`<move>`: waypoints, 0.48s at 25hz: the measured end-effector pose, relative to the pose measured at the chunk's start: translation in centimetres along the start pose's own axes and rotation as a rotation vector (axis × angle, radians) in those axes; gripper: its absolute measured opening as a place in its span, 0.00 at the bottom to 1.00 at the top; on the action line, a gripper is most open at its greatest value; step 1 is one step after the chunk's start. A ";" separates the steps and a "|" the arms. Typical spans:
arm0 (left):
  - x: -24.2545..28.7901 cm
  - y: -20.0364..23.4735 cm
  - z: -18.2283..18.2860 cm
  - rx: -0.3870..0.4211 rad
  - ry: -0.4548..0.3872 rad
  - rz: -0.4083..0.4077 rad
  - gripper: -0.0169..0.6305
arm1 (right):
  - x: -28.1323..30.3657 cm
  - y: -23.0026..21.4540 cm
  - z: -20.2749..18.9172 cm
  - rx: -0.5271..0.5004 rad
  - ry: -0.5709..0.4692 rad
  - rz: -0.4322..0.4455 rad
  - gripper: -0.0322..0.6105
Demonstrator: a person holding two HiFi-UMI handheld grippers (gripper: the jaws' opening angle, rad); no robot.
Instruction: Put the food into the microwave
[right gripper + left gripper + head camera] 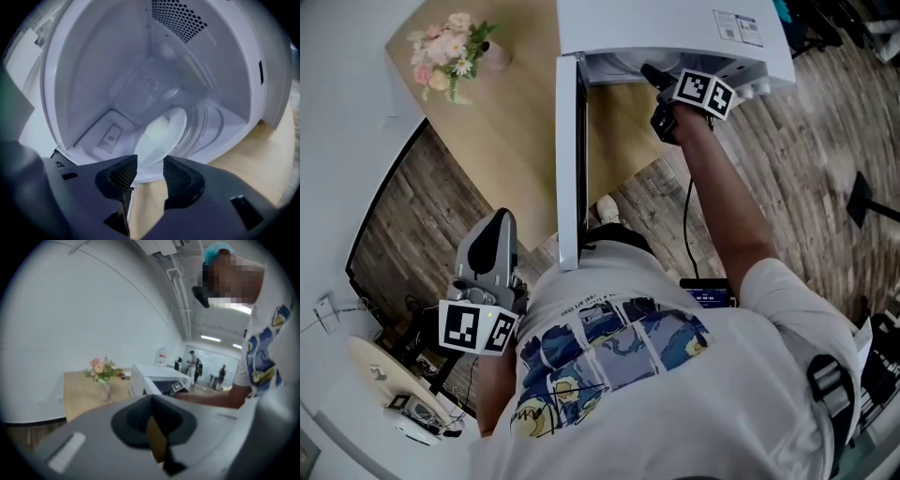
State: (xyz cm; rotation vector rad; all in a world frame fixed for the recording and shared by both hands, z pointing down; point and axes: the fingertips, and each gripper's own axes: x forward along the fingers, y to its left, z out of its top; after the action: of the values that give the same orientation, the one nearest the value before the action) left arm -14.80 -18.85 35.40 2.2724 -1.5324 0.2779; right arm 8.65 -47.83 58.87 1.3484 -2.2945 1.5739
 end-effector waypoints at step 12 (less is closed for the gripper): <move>-0.7 -0.1 -0.2 0.009 -0.002 0.001 0.04 | -0.1 0.1 -1.6 -0.240 0.162 -0.098 0.33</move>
State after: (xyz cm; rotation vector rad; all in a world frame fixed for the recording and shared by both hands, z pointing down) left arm -14.92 -18.14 35.33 2.2799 -1.5360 0.2833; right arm 7.94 -46.48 59.50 1.2078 -2.2003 1.2796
